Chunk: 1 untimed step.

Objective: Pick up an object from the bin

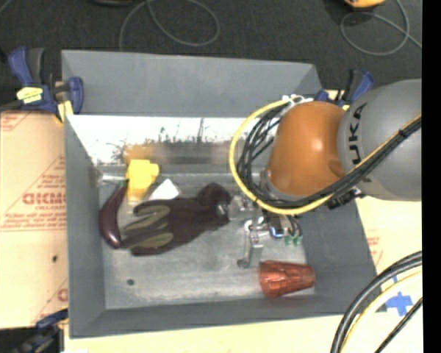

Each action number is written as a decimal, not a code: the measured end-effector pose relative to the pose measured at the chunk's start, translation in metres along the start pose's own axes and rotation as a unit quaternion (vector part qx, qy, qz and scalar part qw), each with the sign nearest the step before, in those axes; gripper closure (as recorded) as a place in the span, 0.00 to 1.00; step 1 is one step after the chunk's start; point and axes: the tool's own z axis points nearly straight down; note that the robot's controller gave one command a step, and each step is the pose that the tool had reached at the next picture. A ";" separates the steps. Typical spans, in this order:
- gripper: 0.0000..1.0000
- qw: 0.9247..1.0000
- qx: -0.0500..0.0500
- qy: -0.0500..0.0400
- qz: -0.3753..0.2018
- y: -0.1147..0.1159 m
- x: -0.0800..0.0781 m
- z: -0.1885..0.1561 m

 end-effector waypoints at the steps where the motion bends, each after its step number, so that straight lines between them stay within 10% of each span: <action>1: 0.00 1.000 0.000 -0.004 0.000 0.000 -0.001 -0.004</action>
Offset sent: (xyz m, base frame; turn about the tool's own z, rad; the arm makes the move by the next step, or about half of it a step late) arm 0.0687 0.0480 -0.0312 -0.2179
